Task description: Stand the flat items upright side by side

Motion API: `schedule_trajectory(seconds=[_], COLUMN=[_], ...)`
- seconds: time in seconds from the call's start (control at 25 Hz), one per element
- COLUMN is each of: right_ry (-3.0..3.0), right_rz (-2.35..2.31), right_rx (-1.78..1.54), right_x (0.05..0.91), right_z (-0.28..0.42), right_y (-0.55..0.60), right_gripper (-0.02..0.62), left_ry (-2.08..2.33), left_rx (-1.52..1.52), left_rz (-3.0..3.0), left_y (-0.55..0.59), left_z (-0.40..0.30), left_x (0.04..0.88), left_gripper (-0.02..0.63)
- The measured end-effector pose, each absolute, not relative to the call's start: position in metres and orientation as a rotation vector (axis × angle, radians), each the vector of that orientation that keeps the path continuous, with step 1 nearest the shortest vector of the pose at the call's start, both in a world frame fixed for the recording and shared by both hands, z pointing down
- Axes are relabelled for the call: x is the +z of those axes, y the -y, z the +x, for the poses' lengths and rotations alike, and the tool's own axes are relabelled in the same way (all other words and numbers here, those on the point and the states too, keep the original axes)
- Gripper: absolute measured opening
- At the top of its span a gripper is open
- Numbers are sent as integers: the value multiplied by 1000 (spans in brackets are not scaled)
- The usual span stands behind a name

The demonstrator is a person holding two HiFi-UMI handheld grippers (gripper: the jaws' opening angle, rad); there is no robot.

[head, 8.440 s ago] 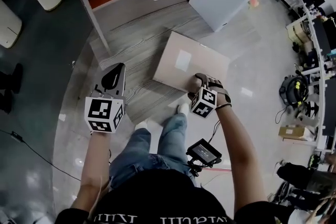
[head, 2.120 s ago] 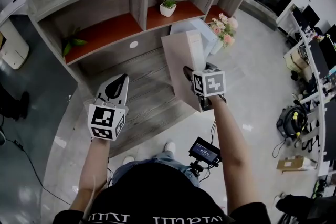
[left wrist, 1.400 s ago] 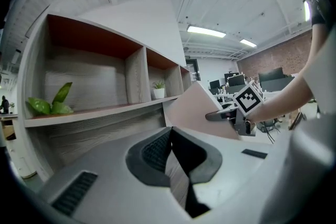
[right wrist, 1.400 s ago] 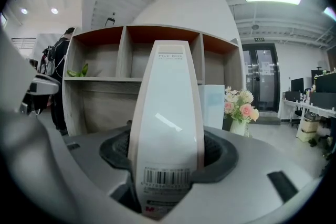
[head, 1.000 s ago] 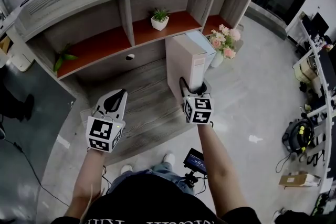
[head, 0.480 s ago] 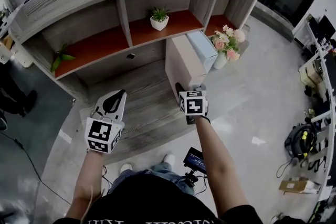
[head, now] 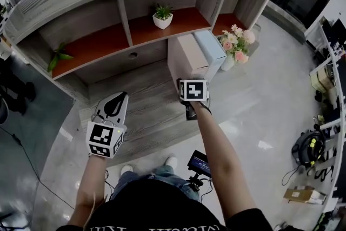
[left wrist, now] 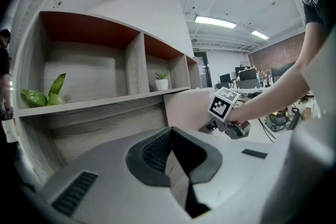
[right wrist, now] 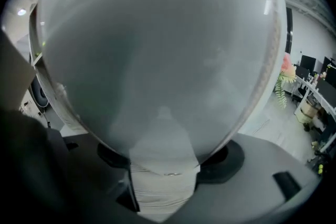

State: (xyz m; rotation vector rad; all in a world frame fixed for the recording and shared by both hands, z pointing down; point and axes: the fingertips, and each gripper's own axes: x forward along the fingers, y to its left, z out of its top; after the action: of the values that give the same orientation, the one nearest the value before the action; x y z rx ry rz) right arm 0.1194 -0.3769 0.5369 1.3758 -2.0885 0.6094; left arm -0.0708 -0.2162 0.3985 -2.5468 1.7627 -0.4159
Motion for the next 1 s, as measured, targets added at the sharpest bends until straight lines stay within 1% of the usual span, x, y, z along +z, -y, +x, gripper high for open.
schedule_trajectory(seconds=[0.48,0.72,1.0], right_ry=[1866,1906,1995], right_rz=[1564,1538,1449], right_rx=[1038,1035,871], right_x=[551,551,551], right_z=[133,132,135], right_y=[380,380,372], right_gripper=[354,355,356], left_ry=[-1817,-1821,-1843], left_rx=[-402,-393,-382], left_rz=[-2540,-2540,-2535], left_y=[219,219,219], left_z=[-66,-60,-50], left_x=[407,406,406], left_gripper=[12,12,12])
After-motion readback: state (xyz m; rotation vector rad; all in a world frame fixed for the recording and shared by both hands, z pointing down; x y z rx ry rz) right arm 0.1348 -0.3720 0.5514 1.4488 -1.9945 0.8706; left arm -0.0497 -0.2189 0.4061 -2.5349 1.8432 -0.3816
